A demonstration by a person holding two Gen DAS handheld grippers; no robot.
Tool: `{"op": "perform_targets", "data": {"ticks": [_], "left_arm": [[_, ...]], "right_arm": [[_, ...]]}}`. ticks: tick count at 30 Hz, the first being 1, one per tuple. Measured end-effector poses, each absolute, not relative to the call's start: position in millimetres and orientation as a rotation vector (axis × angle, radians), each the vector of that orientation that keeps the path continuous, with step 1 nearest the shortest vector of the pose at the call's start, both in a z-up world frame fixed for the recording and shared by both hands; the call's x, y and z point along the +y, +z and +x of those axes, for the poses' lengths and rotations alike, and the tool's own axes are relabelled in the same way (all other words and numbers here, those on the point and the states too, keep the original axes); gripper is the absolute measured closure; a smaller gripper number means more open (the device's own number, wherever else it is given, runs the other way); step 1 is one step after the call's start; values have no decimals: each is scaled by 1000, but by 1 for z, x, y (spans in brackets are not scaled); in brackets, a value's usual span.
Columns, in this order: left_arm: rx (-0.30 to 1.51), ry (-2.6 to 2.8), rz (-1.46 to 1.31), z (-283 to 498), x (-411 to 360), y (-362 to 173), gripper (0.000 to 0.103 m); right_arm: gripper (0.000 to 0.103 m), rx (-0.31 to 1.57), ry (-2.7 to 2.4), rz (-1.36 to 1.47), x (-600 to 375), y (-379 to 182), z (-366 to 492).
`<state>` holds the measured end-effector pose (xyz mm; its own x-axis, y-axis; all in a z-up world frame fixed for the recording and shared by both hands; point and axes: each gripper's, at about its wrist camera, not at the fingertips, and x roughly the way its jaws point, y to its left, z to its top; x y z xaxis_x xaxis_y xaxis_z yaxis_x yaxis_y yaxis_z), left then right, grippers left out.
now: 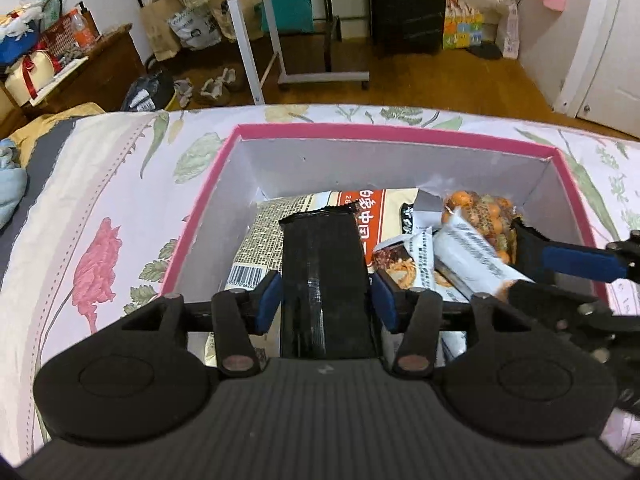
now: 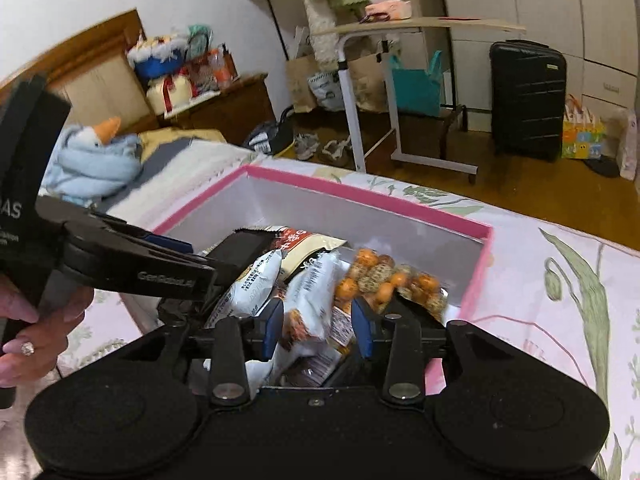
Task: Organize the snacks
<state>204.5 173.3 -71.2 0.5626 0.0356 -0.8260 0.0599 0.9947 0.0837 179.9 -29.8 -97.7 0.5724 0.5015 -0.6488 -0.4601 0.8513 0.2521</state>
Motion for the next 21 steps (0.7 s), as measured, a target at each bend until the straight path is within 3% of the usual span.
{"op": "perform_targets", "data": {"ticks": [21], "left_arm": [[894, -235, 64, 112, 120, 15, 49]], "right_arm": [[56, 583, 258, 40, -113, -32, 79]]}}
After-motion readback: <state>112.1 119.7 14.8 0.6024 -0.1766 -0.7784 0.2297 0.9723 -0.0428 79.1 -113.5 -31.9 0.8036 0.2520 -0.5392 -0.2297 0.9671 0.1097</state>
